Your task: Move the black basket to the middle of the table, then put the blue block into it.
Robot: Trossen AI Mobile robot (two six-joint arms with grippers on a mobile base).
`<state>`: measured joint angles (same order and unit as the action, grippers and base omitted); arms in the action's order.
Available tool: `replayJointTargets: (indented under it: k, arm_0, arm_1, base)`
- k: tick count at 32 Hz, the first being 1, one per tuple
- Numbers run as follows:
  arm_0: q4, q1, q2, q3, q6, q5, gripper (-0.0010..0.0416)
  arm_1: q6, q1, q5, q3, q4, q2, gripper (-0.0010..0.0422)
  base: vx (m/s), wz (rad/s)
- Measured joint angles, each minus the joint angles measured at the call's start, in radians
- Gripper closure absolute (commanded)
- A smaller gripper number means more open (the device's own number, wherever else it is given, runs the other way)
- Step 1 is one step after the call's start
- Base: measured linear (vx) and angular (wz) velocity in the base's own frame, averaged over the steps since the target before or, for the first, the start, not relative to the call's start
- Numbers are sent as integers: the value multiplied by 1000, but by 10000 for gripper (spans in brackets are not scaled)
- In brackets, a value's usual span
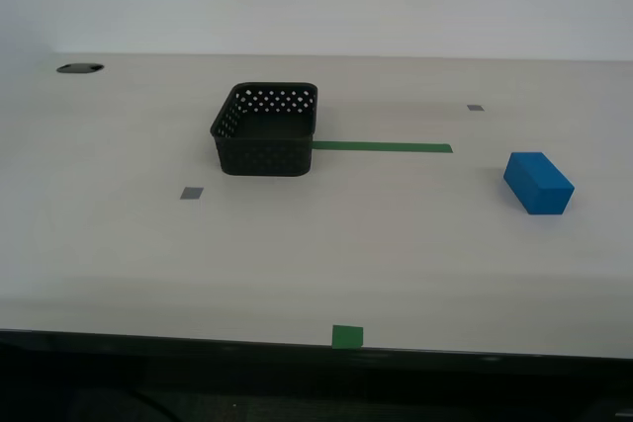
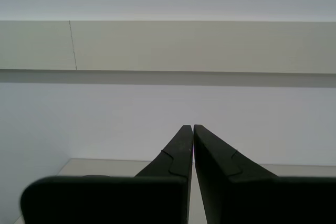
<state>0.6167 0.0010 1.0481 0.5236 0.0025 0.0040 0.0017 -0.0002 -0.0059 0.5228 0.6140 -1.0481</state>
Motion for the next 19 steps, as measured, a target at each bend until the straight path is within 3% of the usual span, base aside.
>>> replayJointTargets:
  k: [19]
  arm_0:
    - [-3,0,0,0,0,0,406]
  arm_1:
    - [0,0,0,0,0,0,412]
  base:
    - [0,0]
